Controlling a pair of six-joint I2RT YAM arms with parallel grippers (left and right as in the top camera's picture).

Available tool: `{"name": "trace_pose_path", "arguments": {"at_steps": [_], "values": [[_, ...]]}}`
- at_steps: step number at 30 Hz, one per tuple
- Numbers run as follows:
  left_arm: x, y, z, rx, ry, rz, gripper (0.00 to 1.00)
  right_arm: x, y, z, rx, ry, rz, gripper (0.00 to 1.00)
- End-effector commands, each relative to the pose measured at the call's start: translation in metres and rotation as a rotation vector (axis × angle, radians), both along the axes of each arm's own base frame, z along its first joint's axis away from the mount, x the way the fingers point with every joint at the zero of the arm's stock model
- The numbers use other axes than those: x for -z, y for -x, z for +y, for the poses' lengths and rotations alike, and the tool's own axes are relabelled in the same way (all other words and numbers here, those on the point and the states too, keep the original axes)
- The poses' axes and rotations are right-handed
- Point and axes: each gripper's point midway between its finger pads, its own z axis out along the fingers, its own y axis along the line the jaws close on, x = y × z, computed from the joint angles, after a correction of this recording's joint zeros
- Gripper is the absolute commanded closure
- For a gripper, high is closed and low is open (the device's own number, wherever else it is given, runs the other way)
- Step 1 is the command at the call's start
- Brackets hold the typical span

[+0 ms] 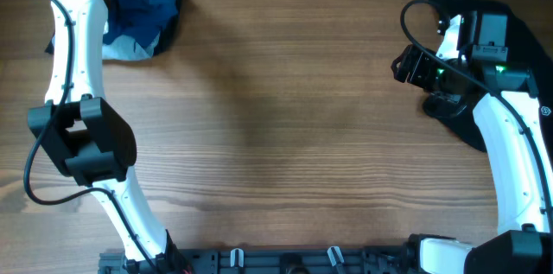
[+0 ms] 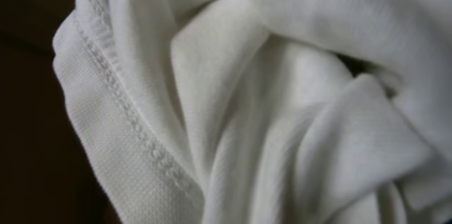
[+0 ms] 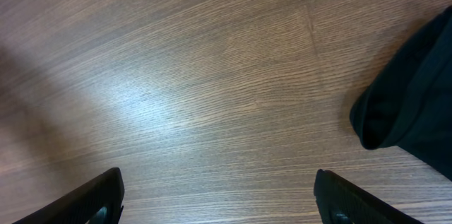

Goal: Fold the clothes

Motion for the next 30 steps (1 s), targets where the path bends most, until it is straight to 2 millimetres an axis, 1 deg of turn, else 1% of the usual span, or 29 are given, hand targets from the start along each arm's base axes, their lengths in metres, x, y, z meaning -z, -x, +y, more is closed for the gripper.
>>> {"name": "trace_pose_path", "arguments": {"at_steps": [1,4,5,6,7,8,9,12,18,21,23,24,26,27,29,30], "values": [[-0.012,-0.01,-0.013,-0.001,0.18,-0.129,0.96,-0.007,0.0,-0.001,0.003,-0.001,-0.02,0.13],[-0.008,-0.015,-0.027,0.033,0.295,-0.157,0.96,-0.007,0.0,-0.001,0.004,-0.001,-0.021,0.13],[-0.006,-0.018,-0.035,0.062,0.335,-0.16,0.92,-0.007,0.0,-0.001,0.003,-0.001,-0.02,0.13],[-0.005,-0.02,-0.043,0.091,0.376,-0.162,0.85,-0.007,0.0,-0.001,0.004,-0.001,-0.02,0.13],[-0.004,-0.022,-0.051,0.127,0.41,-0.161,0.65,-0.007,0.0,-0.001,0.004,-0.001,-0.02,0.13],[-0.003,-0.025,-0.066,0.191,0.47,-0.159,0.2,-0.007,0.0,-0.001,0.004,-0.001,-0.019,0.13],[-0.003,-0.026,-0.076,0.232,0.509,-0.158,0.0,-0.007,0.0,-0.001,0.004,-0.001,-0.019,0.13],[-0.003,-0.027,-0.093,0.305,0.578,-0.151,0.0,-0.007,0.0,-0.001,0.004,-0.001,-0.02,0.13],[-0.01,-0.033,-0.105,0.353,0.594,-0.178,0.0,-0.007,-0.001,-0.001,0.004,-0.001,-0.023,0.13],[-0.02,-0.04,-0.104,0.369,0.575,-0.224,0.0,-0.007,-0.001,-0.001,0.004,-0.001,-0.022,0.13],[-0.028,-0.049,-0.097,0.368,0.535,-0.277,0.0,-0.007,-0.001,-0.001,0.004,-0.001,-0.022,0.13],[-0.03,-0.058,-0.09,0.352,0.502,-0.315,0.0,-0.007,-0.001,-0.001,0.004,-0.001,-0.022,0.13],[-0.026,-0.07,-0.085,0.347,0.478,-0.351,0.0,-0.007,-0.001,-0.001,0.004,-0.001,-0.022,0.13],[-0.018,-0.077,-0.083,0.348,0.474,-0.36,0.0,-0.007,-0.001,-0.001,0.004,-0.001,-0.022,0.13],[0.005,-0.086,-0.081,0.341,0.475,-0.348,0.0,-0.007,-0.001,-0.001,0.005,-0.002,-0.02,0.13],[0.024,-0.089,-0.078,0.322,0.474,-0.324,0.0,-0.007,0.0,-0.001,0.005,-0.002,-0.018,0.13]]}}
